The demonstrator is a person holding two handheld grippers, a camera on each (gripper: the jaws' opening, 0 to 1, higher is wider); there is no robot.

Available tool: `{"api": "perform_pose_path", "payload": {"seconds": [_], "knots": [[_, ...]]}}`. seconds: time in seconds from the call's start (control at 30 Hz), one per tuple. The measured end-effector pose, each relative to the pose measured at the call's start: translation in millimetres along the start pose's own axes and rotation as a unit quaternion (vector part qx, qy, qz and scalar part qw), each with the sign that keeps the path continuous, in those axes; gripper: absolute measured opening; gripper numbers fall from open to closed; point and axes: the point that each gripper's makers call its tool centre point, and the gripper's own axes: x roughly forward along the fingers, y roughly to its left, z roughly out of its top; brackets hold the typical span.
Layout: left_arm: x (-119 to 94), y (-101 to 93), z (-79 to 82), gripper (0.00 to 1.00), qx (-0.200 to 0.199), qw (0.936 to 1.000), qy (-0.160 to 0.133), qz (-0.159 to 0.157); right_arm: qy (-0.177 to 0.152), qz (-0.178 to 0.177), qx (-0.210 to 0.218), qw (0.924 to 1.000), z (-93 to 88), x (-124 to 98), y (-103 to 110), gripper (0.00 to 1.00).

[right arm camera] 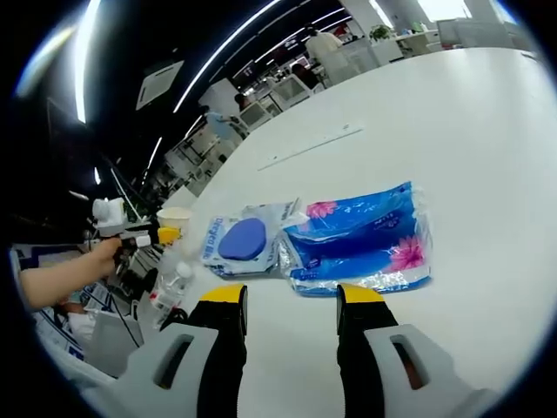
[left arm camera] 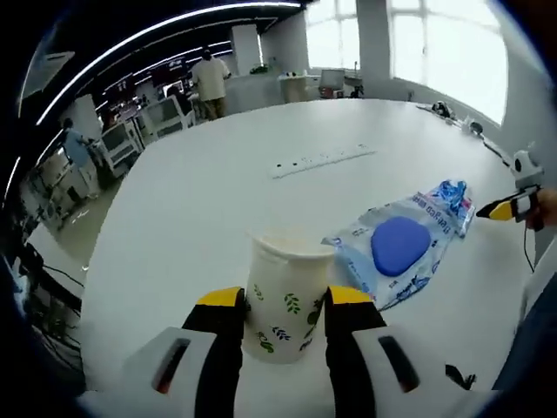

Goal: Arrange the tabletop items into an orderly group along one side of the table until the central work area is clear of visible clutter.

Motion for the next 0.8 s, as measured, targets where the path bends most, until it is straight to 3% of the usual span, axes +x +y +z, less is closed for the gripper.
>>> {"api": "perform_pose_path", "payload": {"seconds": [0.07, 0.13, 0.23, 0.33, 0.43, 0.53, 0.63, 0.73, 0.8], "knots": [[-4, -4.6, 1.0, 0.35, -0.003, 1.0000, -0.004, -0.003, 0.001, 0.001, -0.001, 1.0000, -0.9, 0, 1, 0.39], [-8, -14.1, 9.8, 0.35, -0.011, 0.9993, -0.034, -0.007, 0.001, 0.002, -0.002, 1.0000, -1.4, -1, 3, 0.39], [-16, -26.1, 21.4, 0.35, -0.073, 0.9941, -0.078, -0.016, 0.001, 0.004, -0.004, 1.0000, -1.6, -1, 4, 0.39], [-21, -40.0, 33.5, 0.36, -0.133, 0.9831, -0.118, -0.042, 0.002, 0.005, -0.006, 1.0000, -1.7, -1, 5, 0.39], [-22, -49.7, 34.0, 0.36, -0.136, 0.9824, -0.117, -0.051, 0.001, 0.007, -0.008, 0.9999, -1.7, -1, 7, 0.39], [-25, -61.3, 41.0, 0.36, -0.142, 0.9789, -0.134, -0.059, 0.000, 0.009, -0.011, 0.9999, -0.6, -2, 9, 0.40], [-28, -72.9, 50.9, 0.36, -0.159, 0.9727, -0.154, -0.069, -0.004, 0.009, -0.012, 0.9999, 1.3, -2, 9, 0.40], [-33, -86.0, 64.7, 0.36, -0.191, 0.9602, -0.183, -0.089, -0.007, 0.010, -0.020, 0.9997, 4.7, -4, 12, 0.40], [-35, -95.3, 68.9, 0.36, -0.195, 0.9567, -0.192, -0.099, -0.011, 0.013, -0.022, 0.9996, 7.3, -4, 14, 0.40]]}}
